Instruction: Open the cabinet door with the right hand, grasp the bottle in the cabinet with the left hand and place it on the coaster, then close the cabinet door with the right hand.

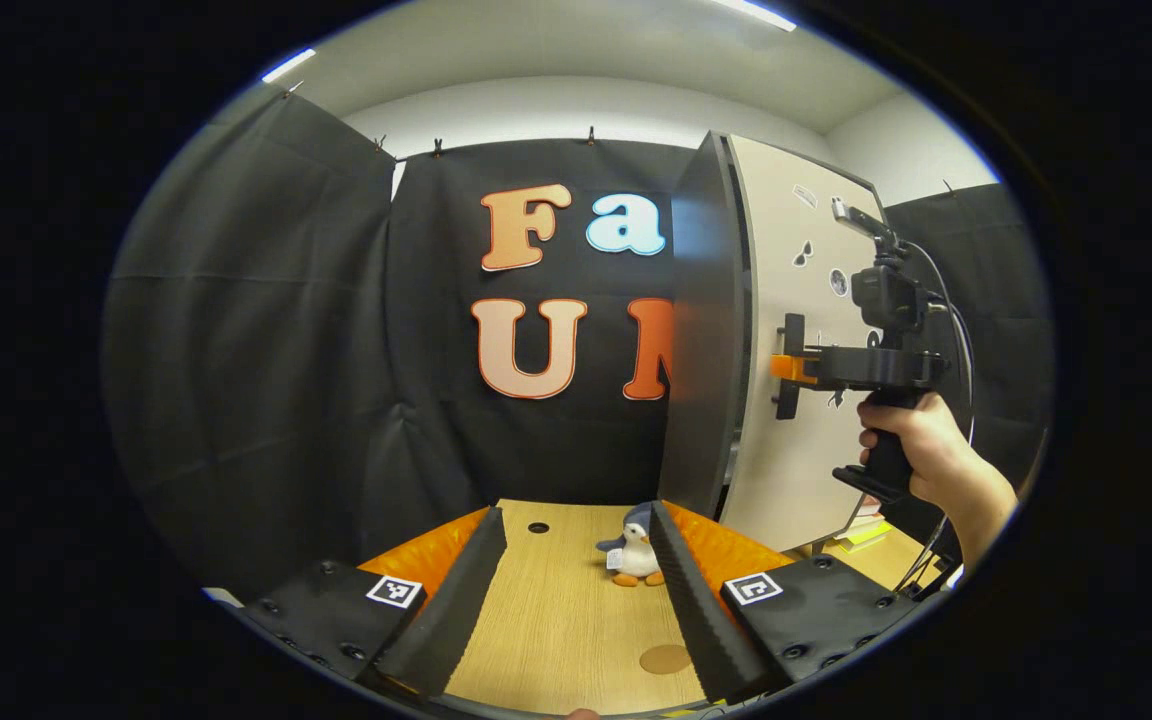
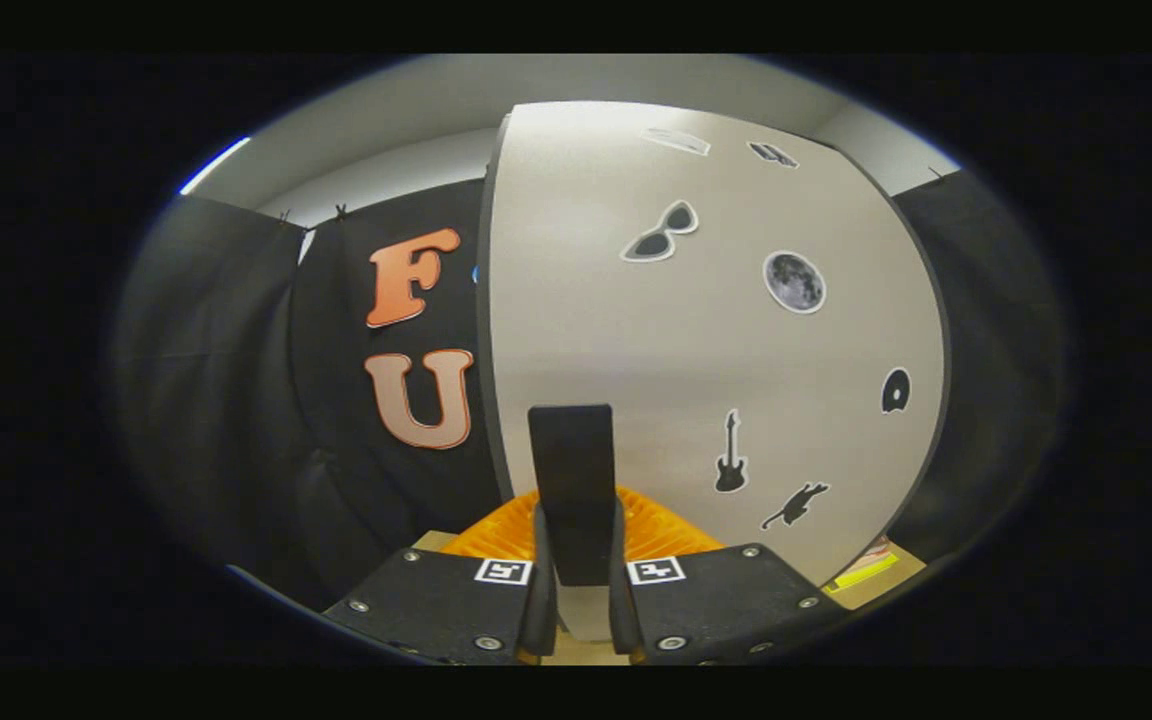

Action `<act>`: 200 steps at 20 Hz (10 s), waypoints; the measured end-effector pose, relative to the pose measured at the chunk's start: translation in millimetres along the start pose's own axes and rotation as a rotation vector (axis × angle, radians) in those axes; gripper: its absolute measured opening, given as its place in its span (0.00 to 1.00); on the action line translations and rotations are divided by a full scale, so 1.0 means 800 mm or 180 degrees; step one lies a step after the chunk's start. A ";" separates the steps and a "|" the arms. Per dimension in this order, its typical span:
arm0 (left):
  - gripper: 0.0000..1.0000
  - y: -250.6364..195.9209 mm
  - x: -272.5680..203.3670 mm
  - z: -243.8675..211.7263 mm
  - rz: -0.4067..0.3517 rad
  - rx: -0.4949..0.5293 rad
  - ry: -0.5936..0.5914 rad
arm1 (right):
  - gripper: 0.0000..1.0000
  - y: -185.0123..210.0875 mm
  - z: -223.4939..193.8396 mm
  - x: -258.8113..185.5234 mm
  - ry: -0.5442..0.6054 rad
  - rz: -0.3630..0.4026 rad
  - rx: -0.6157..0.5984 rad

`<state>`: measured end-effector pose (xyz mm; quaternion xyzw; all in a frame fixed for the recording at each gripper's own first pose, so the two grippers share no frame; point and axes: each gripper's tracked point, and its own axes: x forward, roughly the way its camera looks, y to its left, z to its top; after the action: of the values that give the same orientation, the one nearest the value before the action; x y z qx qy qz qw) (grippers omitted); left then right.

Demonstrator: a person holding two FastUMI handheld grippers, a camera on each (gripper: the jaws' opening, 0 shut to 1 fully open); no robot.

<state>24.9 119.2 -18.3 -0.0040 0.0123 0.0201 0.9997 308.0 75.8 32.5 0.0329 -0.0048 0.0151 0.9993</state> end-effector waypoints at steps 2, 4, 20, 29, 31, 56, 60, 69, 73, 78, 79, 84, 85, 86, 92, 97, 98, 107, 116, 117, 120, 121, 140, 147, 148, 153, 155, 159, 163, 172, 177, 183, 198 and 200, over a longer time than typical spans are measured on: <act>0.94 -0.003 -0.004 -0.005 0.0042 0.0017 0.0046 | 0.18 0.000 0.001 -0.028 -0.0047 0.0051 0.0059; 0.92 -0.010 -0.014 -0.003 0.0070 0.0046 0.0053 | 0.18 -0.008 0.001 -0.069 -0.0057 0.0046 0.0079; 0.94 -0.114 -0.078 -0.015 0.0049 0.0055 0.0129 | 0.17 -0.144 0.004 -0.268 -0.0170 -0.0107 0.0098; 0.95 -0.178 -0.073 -0.017 -0.0142 -0.0094 0.0161 | 0.13 -0.288 0.001 -0.359 -0.0141 -0.0386 0.0073; 0.94 -0.192 -0.076 -0.014 -0.0170 -0.0084 0.0146 | 0.11 -0.305 0.006 -0.360 -0.0145 -0.0418 0.0083; 0.94 -0.256 -0.090 -0.017 -0.0161 0.0002 0.0140 | 0.07 -0.419 0.016 -0.398 -0.0141 -0.0181 0.0086; 0.95 -0.262 -0.091 -0.020 -0.0180 -0.0008 0.0134 | 0.07 -0.412 0.013 -0.434 -0.0184 -0.0246 0.0037; 0.94 -0.298 -0.061 0.000 -0.0300 0.0089 -0.0028 | 0.14 -0.341 0.015 -0.520 -0.0308 -0.0081 0.0121; 0.95 -0.322 -0.001 0.010 -0.0441 0.0078 -0.0137 | 0.16 -0.305 0.015 -0.534 -0.0395 -0.0128 0.0156; 0.92 -0.374 0.118 0.028 -0.0748 0.0057 -0.0236 | 0.57 -0.270 0.004 -0.505 -0.0398 -0.0255 0.0084; 0.95 -0.386 0.146 0.033 -0.0804 0.0069 -0.0266 | 0.70 -0.268 -0.005 -0.495 -0.0343 -0.0325 0.0078; 0.96 -0.444 0.261 0.029 -0.1092 0.0045 -0.0252 | 0.84 -0.275 -0.015 -0.453 -0.0250 -0.0642 0.0171; 0.94 -0.452 0.280 0.028 -0.1139 0.0054 -0.0251 | 0.84 -0.279 -0.017 -0.445 -0.0232 -0.0719 0.0173; 0.96 -0.458 0.298 0.027 -0.1152 0.0088 -0.0266 | 0.84 -0.279 -0.019 -0.436 -0.0206 -0.0769 0.0184; 0.95 -0.480 0.375 0.017 -0.1254 0.0038 -0.0248 | 0.85 -0.270 -0.013 -0.404 -0.0185 -0.0934 0.0181; 0.94 -0.491 0.418 0.018 -0.1236 0.0136 -0.0327 | 0.84 -0.264 -0.017 -0.387 -0.0124 -0.0971 0.0172; 0.96 -0.494 0.424 0.019 -0.1235 0.0154 -0.0341 | 0.84 -0.266 -0.019 -0.385 -0.0110 -0.0995 0.0159; 0.85 -0.503 0.444 0.016 -0.1216 0.0114 -0.0272 | 0.86 -0.277 -0.037 -0.380 0.0094 -0.1059 0.0207; 0.83 -0.459 0.364 0.033 -0.1204 0.0111 -0.0398 | 0.86 -0.270 -0.049 -0.413 0.0138 -0.0850 0.0294; 0.84 -0.448 0.349 0.027 -0.1190 0.0113 -0.0385 | 0.86 -0.267 -0.051 -0.419 0.0151 -0.0806 0.0311; 0.83 -0.413 0.294 0.007 -0.1162 0.0062 -0.0376 | 0.86 -0.265 -0.057 -0.438 0.0148 -0.0702 0.0368; 0.83 -0.400 0.276 -0.001 -0.1131 0.0037 -0.0388 | 0.86 -0.264 -0.061 -0.445 0.0160 -0.0665 0.0401; 0.84 -0.238 0.146 -0.293 -0.0662 -0.0021 -0.0100 | 0.90 -0.272 -0.188 -0.501 0.0665 -0.0567 0.0483; 0.84 -0.227 0.145 -0.364 -0.0601 -0.0002 -0.0009 | 0.90 -0.265 -0.217 -0.488 0.0687 -0.0502 0.0389; 0.84 -0.224 0.146 -0.372 -0.0581 0.0012 -0.0011 | 0.90 -0.264 -0.221 -0.487 0.0711 -0.0495 0.0369; 0.84 -0.226 0.149 -0.407 -0.0569 -0.0037 0.0073 | 0.90 -0.263 -0.238 -0.485 0.0813 -0.0497 0.0346; 0.84 -0.226 0.147 -0.415 -0.0556 -0.0064 0.0098 | 0.90 -0.261 -0.241 -0.486 0.0840 -0.0493 0.0319; 0.84 -0.225 0.142 -0.430 -0.0540 -0.0050 0.0160 | 0.90 -0.257 -0.240 -0.485 0.0862 -0.0471 0.0284; 0.84 -0.227 0.139 -0.428 -0.0496 -0.0016 0.0094 | 0.90 -0.256 -0.239 -0.486 0.0866 -0.0459 0.0303; 0.89 -0.217 0.140 -0.411 -0.0363 0.0067 0.0053 | 0.90 -0.249 -0.243 -0.489 0.0922 -0.0401 0.0367; 0.91 -0.212 0.140 -0.415 -0.0319 0.0175 0.0057 | 0.90 -0.245 -0.243 -0.488 0.0938 -0.0375 0.0361; 0.93 -0.209 0.145 -0.410 -0.0291 0.0218 0.0073 | 0.90 -0.248 -0.246 -0.487 0.0951 -0.0381 0.0395; 0.96 -0.212 0.138 -0.374 -0.0295 0.0202 -0.0037 | 0.91 -0.243 -0.244 -0.492 0.0944 -0.0316 0.0417; 0.95 -0.216 0.135 -0.365 -0.0324 0.0240 -0.0084 | 0.91 -0.242 -0.244 -0.494 0.0943 -0.0304 0.0420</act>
<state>132.5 -51.7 -311.3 0.0333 -0.0004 -0.0312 0.9990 -79.1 -116.1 -179.3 0.0961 0.1452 -0.0274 0.9843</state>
